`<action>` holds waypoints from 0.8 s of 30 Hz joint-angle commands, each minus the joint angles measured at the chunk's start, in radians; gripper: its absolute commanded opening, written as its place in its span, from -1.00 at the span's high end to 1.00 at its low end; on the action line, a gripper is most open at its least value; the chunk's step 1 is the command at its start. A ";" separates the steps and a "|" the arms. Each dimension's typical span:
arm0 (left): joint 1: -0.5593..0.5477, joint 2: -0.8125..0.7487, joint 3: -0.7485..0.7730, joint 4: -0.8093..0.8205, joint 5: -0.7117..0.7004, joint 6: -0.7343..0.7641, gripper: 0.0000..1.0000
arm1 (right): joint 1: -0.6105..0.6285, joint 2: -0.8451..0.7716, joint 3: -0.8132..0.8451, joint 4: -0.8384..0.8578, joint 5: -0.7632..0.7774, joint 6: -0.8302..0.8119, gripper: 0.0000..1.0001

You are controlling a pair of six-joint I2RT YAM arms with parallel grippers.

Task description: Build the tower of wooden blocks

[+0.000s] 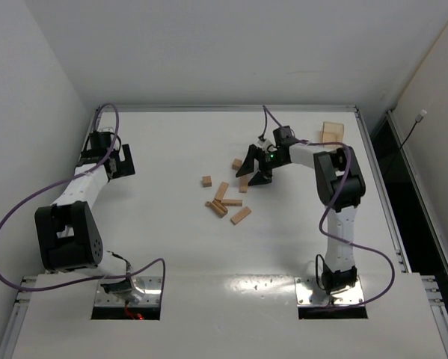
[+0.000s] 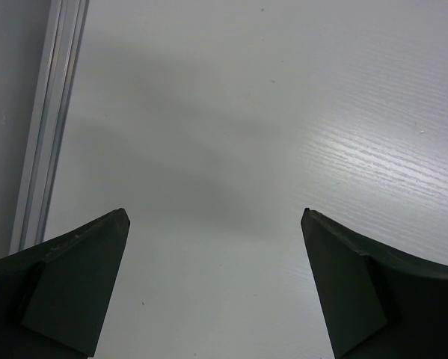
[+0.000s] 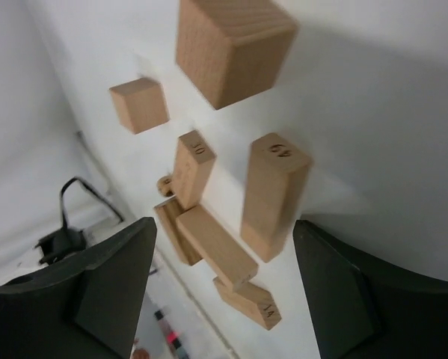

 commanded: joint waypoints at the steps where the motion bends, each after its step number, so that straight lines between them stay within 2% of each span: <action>1: -0.007 -0.017 0.025 0.022 -0.002 0.004 -1.00 | -0.048 -0.065 -0.027 -0.074 0.301 -0.082 -0.45; 5: -0.007 -0.008 0.025 0.022 -0.002 -0.014 -1.00 | -0.048 -0.209 -0.053 -0.099 0.483 -0.140 -0.35; 6: -0.007 -0.008 0.025 0.031 -0.002 -0.014 -1.00 | -0.011 -0.238 -0.053 -0.111 0.563 -0.172 -0.32; 10: -0.007 -0.028 0.016 0.040 -0.058 -0.023 -1.00 | 0.108 -0.373 -0.044 -0.160 0.703 -0.257 -0.32; 13: -0.017 -0.040 -0.002 0.040 -0.081 -0.023 -1.00 | 0.191 -0.452 -0.096 -0.190 0.644 -0.379 -0.14; 17: -0.017 -0.060 -0.015 0.040 -0.081 -0.014 -1.00 | 0.262 -0.558 -0.220 -0.130 0.489 -0.634 -0.09; 22: -0.017 -0.071 -0.033 0.049 -0.049 -0.005 -1.00 | 0.319 -0.569 -0.279 -0.042 0.550 -0.855 0.05; 24: -0.017 -0.071 -0.033 0.049 -0.048 -0.005 -1.00 | 0.319 -0.481 -0.181 -0.056 0.574 -0.855 0.08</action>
